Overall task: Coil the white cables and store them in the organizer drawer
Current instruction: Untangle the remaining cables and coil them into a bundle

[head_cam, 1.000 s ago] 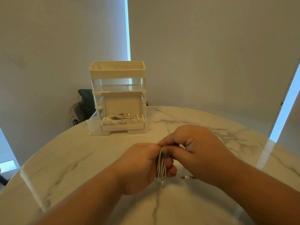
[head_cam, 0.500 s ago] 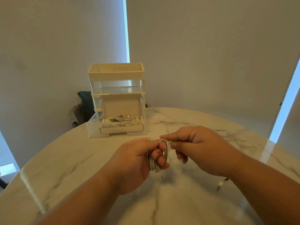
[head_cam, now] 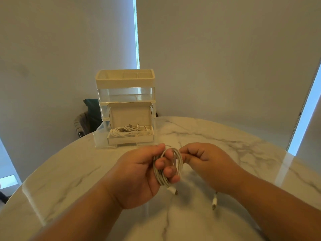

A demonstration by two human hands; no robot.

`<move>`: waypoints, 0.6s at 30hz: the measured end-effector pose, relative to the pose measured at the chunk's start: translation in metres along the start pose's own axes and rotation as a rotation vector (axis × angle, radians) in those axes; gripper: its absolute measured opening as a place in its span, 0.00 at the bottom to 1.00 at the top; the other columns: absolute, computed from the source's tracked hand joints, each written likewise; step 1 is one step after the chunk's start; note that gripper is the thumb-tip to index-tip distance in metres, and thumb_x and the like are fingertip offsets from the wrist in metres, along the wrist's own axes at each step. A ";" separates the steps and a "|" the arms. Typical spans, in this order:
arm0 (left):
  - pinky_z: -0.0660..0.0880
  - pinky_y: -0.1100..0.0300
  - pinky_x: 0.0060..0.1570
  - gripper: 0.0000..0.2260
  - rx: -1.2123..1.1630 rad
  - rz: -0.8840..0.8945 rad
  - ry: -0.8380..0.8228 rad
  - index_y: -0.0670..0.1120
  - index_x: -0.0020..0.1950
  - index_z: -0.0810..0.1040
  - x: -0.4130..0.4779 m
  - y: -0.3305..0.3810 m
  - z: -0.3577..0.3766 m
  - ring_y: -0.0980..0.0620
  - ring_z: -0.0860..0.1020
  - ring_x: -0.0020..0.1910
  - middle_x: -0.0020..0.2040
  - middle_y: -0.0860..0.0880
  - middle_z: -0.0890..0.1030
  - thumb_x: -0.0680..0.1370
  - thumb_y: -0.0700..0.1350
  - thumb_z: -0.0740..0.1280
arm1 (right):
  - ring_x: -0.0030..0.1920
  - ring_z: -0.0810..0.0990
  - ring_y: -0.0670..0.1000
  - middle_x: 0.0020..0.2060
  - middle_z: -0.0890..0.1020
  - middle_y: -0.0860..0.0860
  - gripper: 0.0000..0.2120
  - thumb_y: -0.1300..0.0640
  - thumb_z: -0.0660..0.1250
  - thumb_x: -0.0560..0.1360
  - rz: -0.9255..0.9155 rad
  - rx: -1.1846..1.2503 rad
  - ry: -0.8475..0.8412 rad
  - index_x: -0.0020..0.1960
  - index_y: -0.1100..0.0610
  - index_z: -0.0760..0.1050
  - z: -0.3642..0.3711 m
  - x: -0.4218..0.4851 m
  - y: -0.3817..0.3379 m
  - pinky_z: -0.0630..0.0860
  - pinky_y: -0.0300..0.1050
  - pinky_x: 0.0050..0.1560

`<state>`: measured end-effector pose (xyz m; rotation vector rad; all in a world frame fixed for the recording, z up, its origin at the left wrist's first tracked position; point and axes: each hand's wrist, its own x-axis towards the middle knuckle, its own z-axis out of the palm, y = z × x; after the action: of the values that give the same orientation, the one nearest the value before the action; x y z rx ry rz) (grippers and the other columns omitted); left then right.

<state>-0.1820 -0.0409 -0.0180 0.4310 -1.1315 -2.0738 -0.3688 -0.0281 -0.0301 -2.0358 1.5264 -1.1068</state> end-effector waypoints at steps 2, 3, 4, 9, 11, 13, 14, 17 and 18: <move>0.79 0.55 0.33 0.11 -0.114 0.037 -0.011 0.41 0.36 0.80 -0.001 0.006 -0.004 0.52 0.72 0.27 0.27 0.50 0.67 0.74 0.45 0.63 | 0.42 0.79 0.38 0.37 0.83 0.42 0.15 0.60 0.66 0.78 0.031 -0.015 -0.089 0.41 0.42 0.81 0.009 -0.001 -0.001 0.72 0.33 0.45; 0.79 0.55 0.33 0.11 -0.162 0.051 -0.011 0.41 0.36 0.80 -0.001 0.008 -0.006 0.52 0.73 0.27 0.27 0.50 0.68 0.74 0.45 0.63 | 0.41 0.78 0.38 0.36 0.82 0.42 0.20 0.61 0.64 0.78 0.039 -0.047 -0.130 0.37 0.38 0.79 0.013 -0.002 -0.001 0.70 0.32 0.44; 0.80 0.55 0.34 0.11 -0.197 0.068 -0.003 0.40 0.37 0.79 -0.001 0.010 -0.006 0.52 0.73 0.27 0.27 0.50 0.68 0.75 0.44 0.64 | 0.40 0.77 0.38 0.35 0.81 0.42 0.24 0.62 0.63 0.78 0.041 -0.089 -0.169 0.35 0.35 0.76 0.017 -0.002 -0.003 0.69 0.30 0.43; 0.81 0.58 0.35 0.13 -0.303 0.227 0.179 0.41 0.41 0.77 0.002 0.020 -0.009 0.55 0.74 0.27 0.29 0.52 0.69 0.80 0.44 0.57 | 0.41 0.73 0.42 0.39 0.75 0.39 0.17 0.58 0.57 0.80 -0.014 -0.332 -0.412 0.47 0.36 0.75 0.025 -0.006 -0.016 0.66 0.26 0.44; 0.81 0.57 0.36 0.13 -0.323 0.279 0.237 0.40 0.46 0.78 0.005 0.024 -0.018 0.55 0.75 0.29 0.31 0.51 0.70 0.82 0.43 0.57 | 0.42 0.75 0.43 0.40 0.77 0.41 0.12 0.57 0.57 0.81 -0.065 -0.349 -0.464 0.53 0.42 0.75 0.028 -0.011 -0.018 0.70 0.34 0.47; 0.82 0.56 0.39 0.11 -0.299 0.317 0.294 0.39 0.50 0.77 0.007 0.024 -0.023 0.54 0.75 0.32 0.32 0.50 0.72 0.83 0.42 0.57 | 0.40 0.75 0.44 0.41 0.80 0.44 0.09 0.56 0.56 0.82 -0.133 -0.346 -0.489 0.57 0.47 0.74 0.028 -0.016 -0.025 0.73 0.42 0.48; 0.82 0.55 0.41 0.11 -0.265 0.329 0.321 0.38 0.51 0.77 0.008 0.023 -0.025 0.54 0.76 0.33 0.32 0.49 0.73 0.83 0.42 0.57 | 0.40 0.76 0.45 0.42 0.81 0.46 0.09 0.55 0.56 0.82 -0.156 -0.345 -0.495 0.56 0.49 0.74 0.028 -0.018 -0.029 0.74 0.43 0.49; 0.82 0.55 0.47 0.10 -0.110 0.333 0.380 0.37 0.53 0.78 0.010 0.015 -0.022 0.50 0.80 0.38 0.36 0.45 0.78 0.82 0.40 0.59 | 0.51 0.78 0.46 0.52 0.82 0.48 0.12 0.54 0.57 0.82 -0.228 -0.437 -0.462 0.63 0.54 0.73 0.030 -0.020 -0.037 0.73 0.43 0.56; 0.82 0.54 0.48 0.10 -0.045 0.328 0.402 0.36 0.55 0.78 0.011 0.012 -0.022 0.49 0.82 0.41 0.39 0.43 0.81 0.82 0.40 0.60 | 0.56 0.77 0.47 0.57 0.81 0.48 0.14 0.53 0.57 0.82 -0.238 -0.465 -0.437 0.65 0.53 0.72 0.031 -0.019 -0.039 0.72 0.44 0.59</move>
<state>-0.1715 -0.0665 -0.0199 0.5684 -0.8486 -1.6326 -0.3227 -0.0021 -0.0299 -2.6021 1.4253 -0.3383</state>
